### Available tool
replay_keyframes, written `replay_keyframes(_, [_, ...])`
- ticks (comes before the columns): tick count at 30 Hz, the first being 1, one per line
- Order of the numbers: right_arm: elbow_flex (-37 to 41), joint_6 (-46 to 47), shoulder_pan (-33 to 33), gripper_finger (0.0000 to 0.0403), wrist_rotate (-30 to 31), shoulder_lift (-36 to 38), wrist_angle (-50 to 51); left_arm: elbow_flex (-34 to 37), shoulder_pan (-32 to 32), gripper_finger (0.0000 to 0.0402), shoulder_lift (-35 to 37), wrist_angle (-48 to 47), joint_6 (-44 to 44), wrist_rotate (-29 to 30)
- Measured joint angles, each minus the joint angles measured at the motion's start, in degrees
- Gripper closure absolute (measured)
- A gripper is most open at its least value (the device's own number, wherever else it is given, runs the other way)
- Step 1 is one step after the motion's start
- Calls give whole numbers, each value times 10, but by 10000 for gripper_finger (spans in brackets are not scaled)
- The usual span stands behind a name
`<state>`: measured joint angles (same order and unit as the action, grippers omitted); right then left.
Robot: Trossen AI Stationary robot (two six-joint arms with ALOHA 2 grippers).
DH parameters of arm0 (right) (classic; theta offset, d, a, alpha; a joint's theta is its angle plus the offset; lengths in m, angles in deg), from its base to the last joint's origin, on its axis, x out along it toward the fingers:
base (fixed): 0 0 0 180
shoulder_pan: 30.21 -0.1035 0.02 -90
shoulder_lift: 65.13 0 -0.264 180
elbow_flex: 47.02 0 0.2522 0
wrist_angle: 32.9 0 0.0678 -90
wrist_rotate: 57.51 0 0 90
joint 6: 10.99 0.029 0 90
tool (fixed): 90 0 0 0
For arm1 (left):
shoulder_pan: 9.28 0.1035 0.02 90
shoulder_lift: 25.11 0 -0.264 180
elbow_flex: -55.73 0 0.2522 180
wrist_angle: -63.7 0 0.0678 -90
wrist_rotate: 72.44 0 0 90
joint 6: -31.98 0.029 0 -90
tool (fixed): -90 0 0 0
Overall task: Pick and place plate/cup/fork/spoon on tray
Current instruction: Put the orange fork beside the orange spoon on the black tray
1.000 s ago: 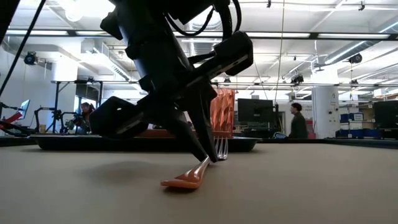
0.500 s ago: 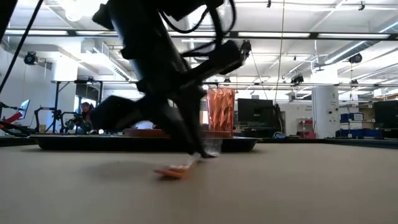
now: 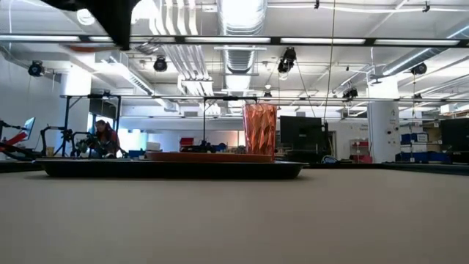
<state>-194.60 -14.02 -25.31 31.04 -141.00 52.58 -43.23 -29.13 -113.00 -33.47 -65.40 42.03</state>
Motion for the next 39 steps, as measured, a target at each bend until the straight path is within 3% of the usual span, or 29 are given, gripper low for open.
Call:
replay_keyframes(3, [0,1,0,337,0,-8,-5,40,30,401,43,-41,-12,18])
replay_keyframes(6, [0,16,0,337,5,-19,-6,99,67,402,97,-11,5,50])
replay_keyframes(13, [0,25,0,337,21,-49,-5,288,159,402,207,159,62,47])
replay_keyframes(18, [0,32,0,337,21,-73,-4,432,204,402,288,330,84,36])
replay_keyframes(21, [0,38,0,337,21,-85,-5,494,225,401,310,368,88,28])
replay_keyframes(27, [0,56,0,337,21,-106,-5,542,245,401,316,395,96,22])
replay_keyframes(33, [0,68,0,337,21,-122,-7,573,283,401,313,489,163,19])
replay_keyframes(39, [0,91,0,337,21,-134,-7,613,346,401,311,544,220,-23])
